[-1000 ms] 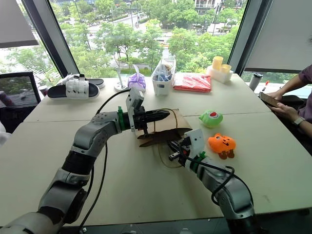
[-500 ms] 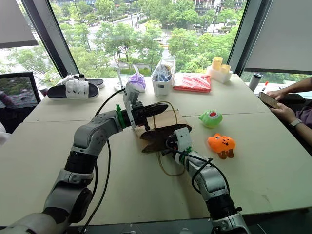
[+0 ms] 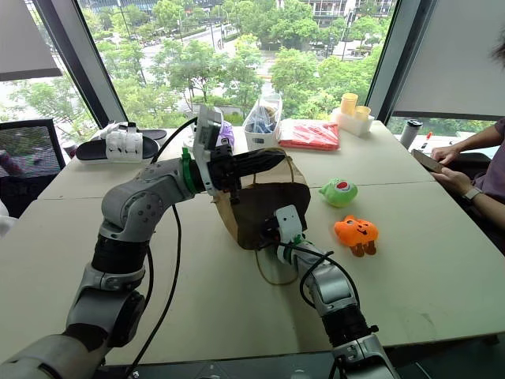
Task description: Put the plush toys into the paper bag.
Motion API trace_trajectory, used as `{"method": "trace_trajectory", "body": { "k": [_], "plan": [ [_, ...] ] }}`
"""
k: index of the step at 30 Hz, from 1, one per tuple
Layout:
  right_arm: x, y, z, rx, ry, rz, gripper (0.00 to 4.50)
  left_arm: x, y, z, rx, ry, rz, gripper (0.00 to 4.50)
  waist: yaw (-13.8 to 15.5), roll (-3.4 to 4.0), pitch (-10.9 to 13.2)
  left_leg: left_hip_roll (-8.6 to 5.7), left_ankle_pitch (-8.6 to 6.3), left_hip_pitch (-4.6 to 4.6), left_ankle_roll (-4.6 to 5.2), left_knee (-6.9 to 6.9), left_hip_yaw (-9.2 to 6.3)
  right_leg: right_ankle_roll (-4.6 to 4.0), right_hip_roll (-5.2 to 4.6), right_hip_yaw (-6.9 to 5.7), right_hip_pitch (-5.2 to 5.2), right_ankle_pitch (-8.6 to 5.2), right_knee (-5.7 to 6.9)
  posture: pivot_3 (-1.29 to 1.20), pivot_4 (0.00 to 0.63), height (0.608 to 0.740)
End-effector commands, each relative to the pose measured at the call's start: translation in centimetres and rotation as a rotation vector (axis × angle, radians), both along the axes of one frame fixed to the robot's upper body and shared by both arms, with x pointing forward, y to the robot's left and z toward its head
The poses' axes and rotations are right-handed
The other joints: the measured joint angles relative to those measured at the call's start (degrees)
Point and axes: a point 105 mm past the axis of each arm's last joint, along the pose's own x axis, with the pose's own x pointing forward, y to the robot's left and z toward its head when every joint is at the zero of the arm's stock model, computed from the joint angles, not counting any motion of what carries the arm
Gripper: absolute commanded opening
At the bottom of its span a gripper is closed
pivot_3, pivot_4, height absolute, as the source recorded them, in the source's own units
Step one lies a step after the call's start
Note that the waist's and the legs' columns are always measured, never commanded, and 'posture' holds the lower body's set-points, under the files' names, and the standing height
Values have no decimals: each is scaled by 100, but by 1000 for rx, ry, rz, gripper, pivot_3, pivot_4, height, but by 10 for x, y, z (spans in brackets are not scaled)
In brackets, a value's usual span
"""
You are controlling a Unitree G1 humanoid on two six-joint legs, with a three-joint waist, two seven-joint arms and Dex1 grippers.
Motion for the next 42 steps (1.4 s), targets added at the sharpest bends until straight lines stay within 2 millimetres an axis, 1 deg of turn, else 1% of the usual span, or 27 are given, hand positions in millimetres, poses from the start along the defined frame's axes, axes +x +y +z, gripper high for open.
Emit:
{"method": "trace_trajectory", "body": {
  "k": [1, 4, 6, 8, 9, 10, 12, 13, 15, 17, 19, 20, 23, 26, 27, 29, 30, 31, 32, 33, 35, 38, 40, 42],
  "plan": [
    [-6, 2, -15, -10, 58, 3, 0, 4, 5, 11, -42, -50, 49, 82, -1, 0, 0, 0, 0, 1, -1, 0, 1, 0, 0, 1, 0, 0, 0, 0, 150, 740],
    [-7, 3, -14, -1, 50, 5, 0, 22, 10, 6, -67, -20, 141, 82, 5, 0, 0, 0, 0, 3, -1, -1, 1, 0, 0, 0, 1, 0, 0, 0, 150, 740],
    [-6, 4, -4, 8, -5, 13, 0, 31, 12, 2, -71, -5, 184, 82, 7, -1, 0, 0, 0, 4, -1, 0, 2, 0, 0, 1, 3, 0, 0, 0, 150, 740],
    [-6, 10, 23, 40, -126, 65, 0, 38, 15, -4, -69, 9, 208, 82, 5, -1, 0, -1, 0, 4, -1, 0, 2, 0, 0, 1, 2, 0, 0, 0, 150, 740],
    [-7, 11, 40, 87, -179, 76, 0, 40, 16, -7, -71, 22, 215, 82, 4, 0, 1, -1, 1, 3, -2, -1, 3, 0, 0, 1, 0, 0, 0, 0, 150, 740],
    [-9, 10, 52, 123, -215, 86, 0, 42, 16, -10, -72, 32, 217, 82, 3, 1, 1, 0, 2, 1, -3, -2, 3, 0, 0, 2, -3, 0, 0, 0, 150, 740],
    [-21, 5, 72, 170, -272, 123, 0, 44, 16, -12, -88, 63, 209, 82, 5, 1, 1, 0, 5, -12, -9, -2, 2, 0, 0, 2, -15, 0, 0, 0, 150, 740],
    [-31, 3, 79, 203, -280, 147, 0, 44, 15, -12, -100, 80, 201, 82, 11, 1, 1, 0, 6, -22, -10, 0, 0, 1, 0, 1, -23, 0, 1, 0, 150, 740],
    [-56, 2, 89, 286, -239, 228, 0, 44, 15, -12, -117, 97, 188, 82, 30, -2, 0, -1, 6, -39, -11, 4, -7, 1, -1, -2, -34, 0, 1, 0, 150, 740],
    [-75, -1, 97, 330, -219, 278, 0, 43, 14, -12, -125, 110, 176, 82, 42, -3, -1, -2, 6, -40, -11, 3, -9, 1, -3, -2, -34, 0, 1, 0, 150, 740],
    [-87, -8, 109, 370, -225, 280, 568, 42, 12, -12, -123, 112, 159, 0, 40, -2, 0, -2, 1, -42, -3, 4, -7, 1, -4, -1, -34, 0, -1, 0, 150, 740],
    [-92, -18, 117, 390, -235, 267, 913, 40, 11, -14, -114, 110, 146, 0, 35, -2, 0, -2, -4, -42, 7, 5, -6, 1, -4, -1, -34, 0, -2, 0, 150, 740],
    [-94, -48, 137, 412, -292, 169, 2485, 37, 10, -17, -102, 113, 122, 0, 42, -3, 1, -2, -11, -40, 20, 6, -4, 1, -3, -1, -30, 0, -2, 0, 150, 740],
    [-90, -92, 148, 338, -343, 10, 4003, 34, 9, -20, -91, 110, 111, 0, 47, -2, 1, -2, -11, -34, 20, 7, -2, 0, -2, -5, -20, 0, -2, 0, 150, 740],
    [-87, -107, 147, 295, -349, -48, 4475, 34, 9, -21, -90, 112, 108, 0, 47, -2, 1, -2, -11, -34, 20, 8, 2, 0, -2, -5, -20, 0, -3, 0, 150, 740],
    [-83, -131, 143, 223, -356, -147, 4475, 32, 9, -23, -88, 115, 102, 0, 47, -4, 0, -3, -13, -34, 24, 8, 10, 1, -2, -6, -19, 0, -3, 0, 150, 740],
    [-80, -144, 136, 170, -337, -193, 4475, 31, 9, -24, -87, 116, 100, 0, 47, -4, 0, -3, -13, -35, 24, 8, 11, 0, -2, -7, -19, 0, -3, 0, 150, 740],
    [-78, -151, 130, 135, -322, -218, 4475, 30, 9, -25, -85, 116, 98, 0, 46, -4, 1, -3, -13, -34, 24, 8, 13, 1, -2, -6, -19, 0, -3, 0, 150, 740],
    [-73, -161, 115, 44, -273, -258, 4475, 29, 8, -26, -83, 116, 95, 0, 46, -4, 1, -3, -13, -35, 24, 9, 15, 1, -2, -6, -19, 0, -3, 0, 150, 740],
    [-71, -167, 101, -19, -227, -268, 4475, 28, 8, -27, -80, 114, 93, 0, 45, -4, 1, -3, -13, -35, 25, 10, 16, 1, -2, -6, -19, 0, -3, 0, 150, 740],
    [-70, -171, 84, -88, -165, -269, 4475, 27, 7, -28, -78, 111, 91, 0, 38, -4, 1, -3, -13, -35, 25, 11, 22, 1, -2, -4, -19, 0, -5, 0, 150, 740],
    [-66, -172, 71, -113, -120, -272, 4475, 27, 6, -27, -79, 111, 94, 0, 27, -3, 1, 0, -13, -33, 25, 12, 26, 1, -2, -1, -20, 0, -4, 0, 150, 740],
    [-54, -169, 54, -146, -94, -267, 4475, 28, 6, -27, -86, 114, 107, 0, 20, -6, 2, 1, -13, -29, 25, 14, 28, 1, -2, 1, -16, 0, -4, 0, 150, 740],
    [-45, -166, 39, -255, -82, -226, 4475, 31, 7, -26, -102, 126, 117, 0, 32, -6, 2, 0, -13, -23, 25, 18, 31, 0, -2, 2, -7, 0, -6, 0, 150, 740]
  ]
}}
